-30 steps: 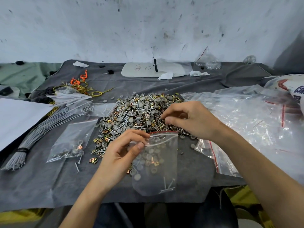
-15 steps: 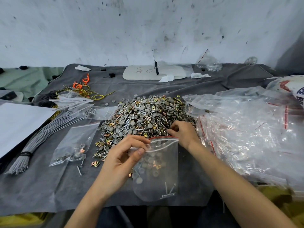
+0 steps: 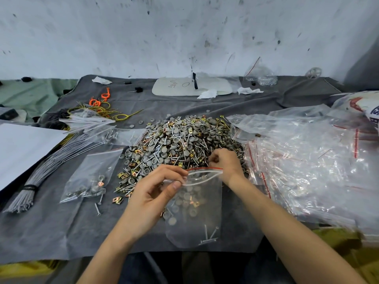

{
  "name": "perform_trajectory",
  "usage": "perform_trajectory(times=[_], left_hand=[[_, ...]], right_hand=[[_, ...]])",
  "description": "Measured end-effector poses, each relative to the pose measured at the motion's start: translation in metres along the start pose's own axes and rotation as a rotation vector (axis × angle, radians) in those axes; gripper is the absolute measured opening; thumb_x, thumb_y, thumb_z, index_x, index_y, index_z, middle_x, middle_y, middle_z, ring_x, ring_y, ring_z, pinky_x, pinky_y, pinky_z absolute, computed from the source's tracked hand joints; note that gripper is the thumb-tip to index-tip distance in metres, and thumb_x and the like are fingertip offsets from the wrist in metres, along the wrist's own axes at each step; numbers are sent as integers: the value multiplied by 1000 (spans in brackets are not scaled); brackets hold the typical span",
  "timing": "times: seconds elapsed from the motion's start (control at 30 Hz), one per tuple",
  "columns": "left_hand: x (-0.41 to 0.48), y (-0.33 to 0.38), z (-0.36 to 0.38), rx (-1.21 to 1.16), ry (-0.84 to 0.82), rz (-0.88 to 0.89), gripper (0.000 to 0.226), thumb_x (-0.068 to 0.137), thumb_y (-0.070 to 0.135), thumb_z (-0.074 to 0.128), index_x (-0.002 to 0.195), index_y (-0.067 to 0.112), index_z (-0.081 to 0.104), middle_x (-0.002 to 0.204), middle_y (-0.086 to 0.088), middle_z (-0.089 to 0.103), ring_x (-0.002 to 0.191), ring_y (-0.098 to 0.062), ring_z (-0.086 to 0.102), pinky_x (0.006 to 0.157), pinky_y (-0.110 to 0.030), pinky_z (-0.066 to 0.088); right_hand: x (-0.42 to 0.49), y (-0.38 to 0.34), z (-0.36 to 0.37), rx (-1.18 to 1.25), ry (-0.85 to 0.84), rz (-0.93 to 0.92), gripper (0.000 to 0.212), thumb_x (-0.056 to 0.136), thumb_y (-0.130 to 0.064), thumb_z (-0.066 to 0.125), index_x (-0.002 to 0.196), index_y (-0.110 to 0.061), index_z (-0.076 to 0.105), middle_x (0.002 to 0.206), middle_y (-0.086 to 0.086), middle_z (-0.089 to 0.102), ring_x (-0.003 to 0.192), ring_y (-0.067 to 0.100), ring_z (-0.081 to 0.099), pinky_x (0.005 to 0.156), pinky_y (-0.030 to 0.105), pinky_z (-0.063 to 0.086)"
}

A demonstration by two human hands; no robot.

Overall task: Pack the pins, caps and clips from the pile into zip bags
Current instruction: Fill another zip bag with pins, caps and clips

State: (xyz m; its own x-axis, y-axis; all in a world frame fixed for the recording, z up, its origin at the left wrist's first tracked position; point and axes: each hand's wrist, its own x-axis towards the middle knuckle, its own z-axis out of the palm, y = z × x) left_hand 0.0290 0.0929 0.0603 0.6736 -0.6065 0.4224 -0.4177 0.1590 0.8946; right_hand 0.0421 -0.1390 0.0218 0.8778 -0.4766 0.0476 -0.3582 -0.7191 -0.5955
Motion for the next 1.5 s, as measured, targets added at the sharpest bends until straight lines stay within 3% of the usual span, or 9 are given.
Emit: perform_trajectory(times=[0.2, 0.33, 0.53, 0.7, 0.77, 0.87, 1.2, 1.4, 1.5], left_hand=[[0, 1, 1, 31, 1, -23, 12, 88, 32, 59, 86, 32, 71, 107, 8, 68, 105, -12, 63, 84, -20, 49], [2, 0, 4, 60, -14, -1, 7, 90, 26, 64, 85, 25, 69, 108, 4, 68, 103, -10, 63, 83, -18, 48], [2, 1, 6, 80, -25, 24, 15, 88, 29, 58, 81, 19, 67, 107, 3, 66, 102, -15, 64, 82, -23, 52], [1, 0, 3, 80, -2, 16, 17, 88, 30, 58, 84, 17, 68, 108, 2, 67, 101, -13, 64, 79, -24, 52], [-1, 0, 2, 76, 6, -6, 17, 87, 33, 58, 82, 20, 69, 109, 3, 67, 101, -14, 63, 79, -31, 54], [-3, -1, 1, 86, 9, -15, 15, 87, 34, 59, 84, 24, 68, 108, 5, 67, 102, -16, 63, 81, -40, 53], [-8, 6, -11, 92, 35, -8, 15, 88, 32, 59, 86, 22, 70, 107, 5, 68, 102, -16, 63, 81, -29, 52], [-9, 7, -12, 78, 44, -20, 9, 88, 28, 64, 86, 21, 70, 106, 4, 68, 102, -15, 63, 78, -33, 52], [-10, 5, -12, 63, 47, -21, 15, 88, 31, 59, 86, 22, 70, 106, 5, 68, 103, -16, 63, 78, -37, 52]], right_hand=[[-12, -22, -50, 355, 280, -74, 10, 85, -10, 70, 87, -20, 70, 84, -5, 69, 80, 9, 65, 80, 24, 54], [-46, -48, -79, 640, 250, -231, 17, 80, -9, 75, 79, -25, 69, 73, -8, 71, 73, 4, 68, 70, 17, 54], [-98, -57, -60, 372, 139, -496, 11, 77, -14, 77, 87, -16, 73, 83, -7, 68, 82, 3, 60, 74, 13, 48], [-85, -51, -63, 507, 204, -389, 7, 85, -31, 66, 82, -37, 66, 76, -23, 65, 77, -4, 60, 71, 15, 48], [-63, -47, -61, 466, 230, -303, 11, 87, -25, 68, 79, -33, 66, 71, -19, 65, 69, 0, 59, 63, 12, 46], [-26, -46, -43, 289, 87, -186, 4, 85, -20, 71, 87, -23, 71, 84, -9, 69, 78, 5, 62, 75, 18, 49], [33, -54, 22, 162, 40, 32, 13, 82, -35, 73, 78, -23, 68, 79, -7, 68, 76, 12, 63, 79, 37, 53], [24, -56, 8, 330, 106, 11, 13, 83, -25, 73, 73, -25, 65, 73, -12, 63, 68, -3, 54, 64, 20, 41], [6, -63, -24, 478, 112, -63, 5, 85, -22, 71, 87, -19, 68, 84, -3, 68, 72, 6, 59, 67, 18, 45]])
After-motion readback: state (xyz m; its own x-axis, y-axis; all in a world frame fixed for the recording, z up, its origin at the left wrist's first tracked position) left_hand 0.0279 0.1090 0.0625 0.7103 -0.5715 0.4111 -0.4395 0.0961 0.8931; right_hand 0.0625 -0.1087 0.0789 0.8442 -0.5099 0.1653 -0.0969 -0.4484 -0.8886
